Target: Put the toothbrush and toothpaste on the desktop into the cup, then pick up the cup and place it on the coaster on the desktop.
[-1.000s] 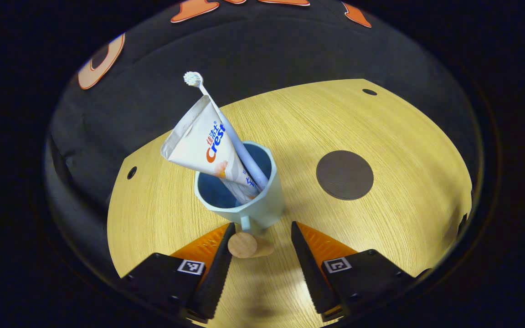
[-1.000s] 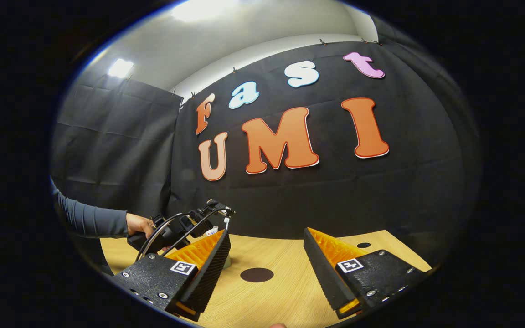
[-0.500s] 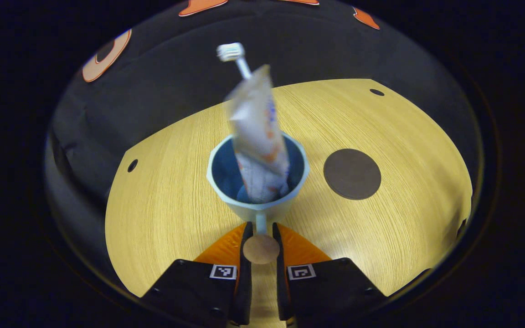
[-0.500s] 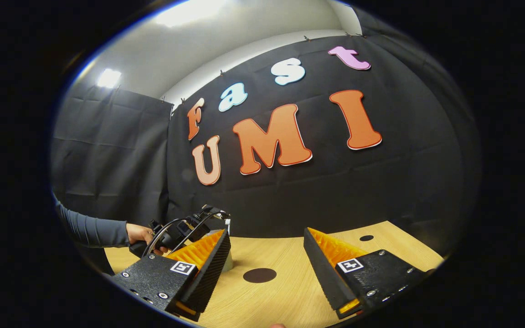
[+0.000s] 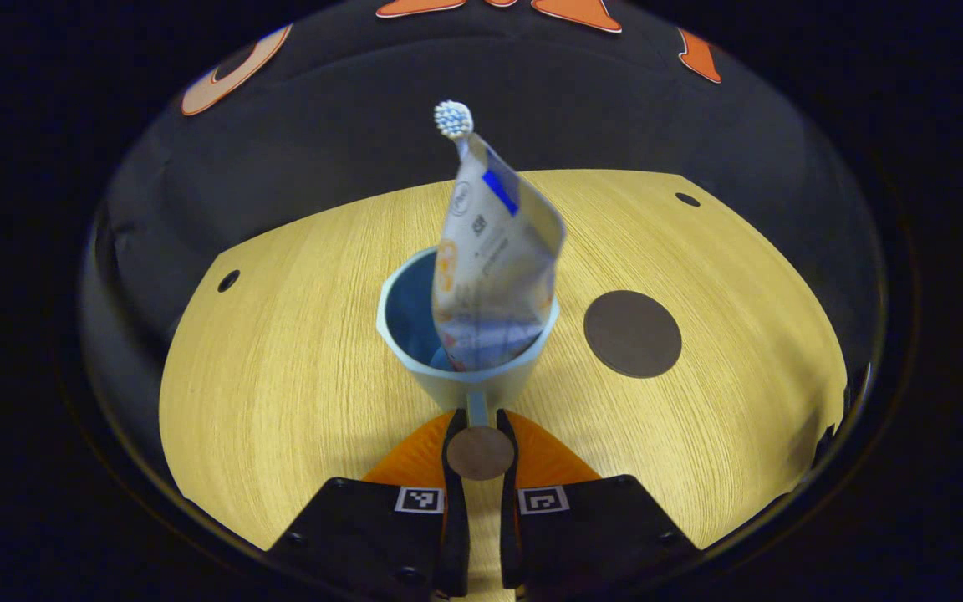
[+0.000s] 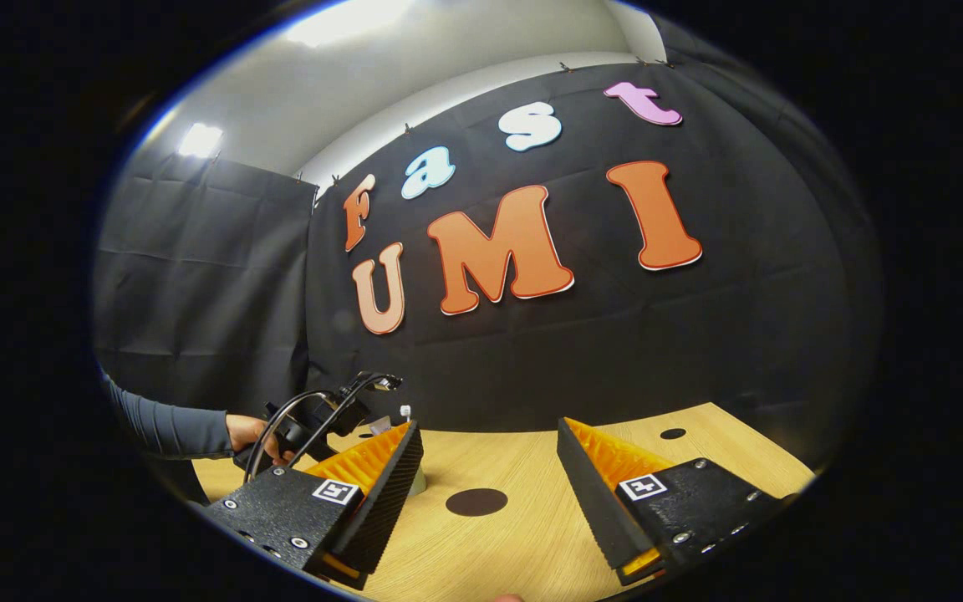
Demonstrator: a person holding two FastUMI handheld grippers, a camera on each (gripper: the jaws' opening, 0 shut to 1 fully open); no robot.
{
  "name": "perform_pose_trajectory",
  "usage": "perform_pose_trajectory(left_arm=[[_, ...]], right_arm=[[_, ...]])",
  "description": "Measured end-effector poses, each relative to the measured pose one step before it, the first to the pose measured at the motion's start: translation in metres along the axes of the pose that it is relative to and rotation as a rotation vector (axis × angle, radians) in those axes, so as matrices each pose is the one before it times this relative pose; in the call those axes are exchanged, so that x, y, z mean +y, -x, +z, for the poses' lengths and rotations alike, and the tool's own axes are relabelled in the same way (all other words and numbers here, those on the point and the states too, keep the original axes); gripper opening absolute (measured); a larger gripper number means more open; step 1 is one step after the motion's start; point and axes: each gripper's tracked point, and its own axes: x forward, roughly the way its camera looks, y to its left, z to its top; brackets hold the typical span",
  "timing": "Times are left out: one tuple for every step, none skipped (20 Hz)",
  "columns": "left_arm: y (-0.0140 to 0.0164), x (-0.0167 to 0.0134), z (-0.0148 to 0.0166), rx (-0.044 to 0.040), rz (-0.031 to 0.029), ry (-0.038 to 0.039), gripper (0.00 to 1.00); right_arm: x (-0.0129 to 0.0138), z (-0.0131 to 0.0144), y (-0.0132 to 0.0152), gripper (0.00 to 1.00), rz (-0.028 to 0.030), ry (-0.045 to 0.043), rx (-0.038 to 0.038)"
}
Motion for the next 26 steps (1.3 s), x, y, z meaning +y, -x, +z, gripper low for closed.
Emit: perform_pose_trajectory(left_arm=[[0.00317,0.00015,0.00326,-0.00424,-0.00958,0.00804,0.18],[0.00534,0.00055,0.00313,-0.00618,-0.00707,0.00689,0.18],[0.00239,0.00147,0.00438,-0.00616,-0.00108,0.00602,0.18],[0.00261,0.00069,0.00269,-0.00442,-0.00308,0.00113,0.18],[-0.00065,0.00179,0.00311,-0.01065,-0.00318,0.00533,0.18],[0.00103,0.00076,0.00399,-0.00686,-0.00311,-0.00094,0.18],[0.00472,0.00125,0.00151,0.00194,-0.00414,0.00872,0.16],[-0.00139,0.00156,0.00054,-0.00029,0.00107,-0.00456,0.16],[0.00080,-0.00146,0.00356,-0.01170,-0.00472,0.01106,0.16],[0.00263,0.00477,0.00128,-0.00530,-0.00339,-0.00059,0.16],[-0.00150,-0.00057,0.00140,-0.01058,-0.00387,0.00759,0.16],[0.00209,0.00113,0.00055,-0.00648,-0.00540,0.00289,0.16],[0.00248,0.00219,0.00290,-0.00260,-0.00832,0.00469,0.16],[-0.00140,0.00086,0.00062,-0.01157,0.00038,0.00694,0.16],[0.00131,0.00332,0.00235,-0.00318,0.00055,-0.00096,0.16],[0.00161,0.00061,0.00421,-0.01649,0.00208,0.00926,0.16],[0.00351,0.00184,0.00150,0.00087,-0.01103,-0.00986,0.16],[0.00331,-0.00109,0.00099,-0.01116,-0.00332,0.00229,0.16],[0.00093,0.00066,0.00145,-0.00421,0.00159,-0.01155,0.16],[-0.00617,-0.00625,-0.00546,-0.00290,0.01008,-0.00810,0.16],[-0.00239,-0.00427,-0.00572,0.00733,0.00527,-0.00711,0.16],[-0.00444,-0.00488,-0.00466,-0.00901,0.00348,-0.00514,0.16],[-0.00098,-0.00249,-0.00420,0.00739,-0.00112,-0.00452,0.16],[-0.00076,0.00066,0.00116,-0.00510,0.00021,-0.00252,0.16],[-0.00061,-0.00035,-0.00201,0.01031,0.00078,-0.00709,0.16],[-0.00104,-0.00143,-0.00097,-0.00261,0.00222,-0.00582,0.16]], right_arm=[[-0.00040,0.00012,-0.00002,0.97,-0.00136,-0.00138,0.00038],[0.00105,-0.00137,-0.00013,0.97,0.00155,-0.00082,0.00143],[-0.00063,-0.00020,0.00022,0.97,-0.00338,0.00111,0.00348],[-0.00012,-0.00186,-0.00129,0.97,0.00089,0.00050,0.00207],[0.00003,-0.00051,-0.00040,0.97,-0.00239,0.00221,0.00327],[-0.00009,-0.00094,-0.00142,0.97,-0.00039,0.00261,0.00211],[0.00073,-0.00083,0.00009,0.97,0.00045,0.00214,0.00496],[0.00089,-0.00104,-0.00159,0.97,0.00226,0.00240,0.00303],[0.00117,0.00001,0.00082,0.97,0.00265,0.00349,0.00085],[-0.00047,0.00007,0.00018,0.97,-0.00330,0.00335,-0.00167],[-0.00006,-0.00008,-0.00045,0.97,0.00050,0.00068,0.00016],[0.00014,-0.00018,-0.00041,0.97,-0.00091,-0.00187,0.00258],[-0.00011,-0.00130,-0.00027,0.97,0.00276,-0.00187,0.00266],[0.00018,-0.00094,-0.00044,0.97,-0.00064,-0.00007,0.00213],[-0.00015,-0.00015,-0.00089,0.97,-0.00107,0.00090,0.00077],[0.00029,-0.00055,-0.00033,0.97,0.00068,0.00075,0.00088],[-0.00012,-0.00009,0.00093,0.97,-0.00117,0.00144,-0.00055],[-0.00020,0.00039,-0.00024,0.97,0.00086,0.00048,0.00033],[-0.00048,-0.00096,0.00021,0.97,-0.00222,0.00091,0.00087],[-0.00058,-0.00087,-0.00015,0.97,-0.00100,-0.00079,0.00130],[0.00053,-0.00107,0.00063,0.97,0.00044,-0.00169,0.00356],[-0.00002,0.00023,0.00026,0.97,0.00205,-0.00018,0.00111],[-0.00003,-0.00016,0.00122,0.97,-0.00008,0.00369,0.00060],[-0.00106,-0.00031,-0.00055,0.97,-0.00449,0.00509,0.00006],[0.00059,-0.00083,-0.00049,0.97,0.00125,0.00235,0.00157],[-0.00050,-0.00085,-0.00050,0.97,-0.00093,0.00014,0.00349]])
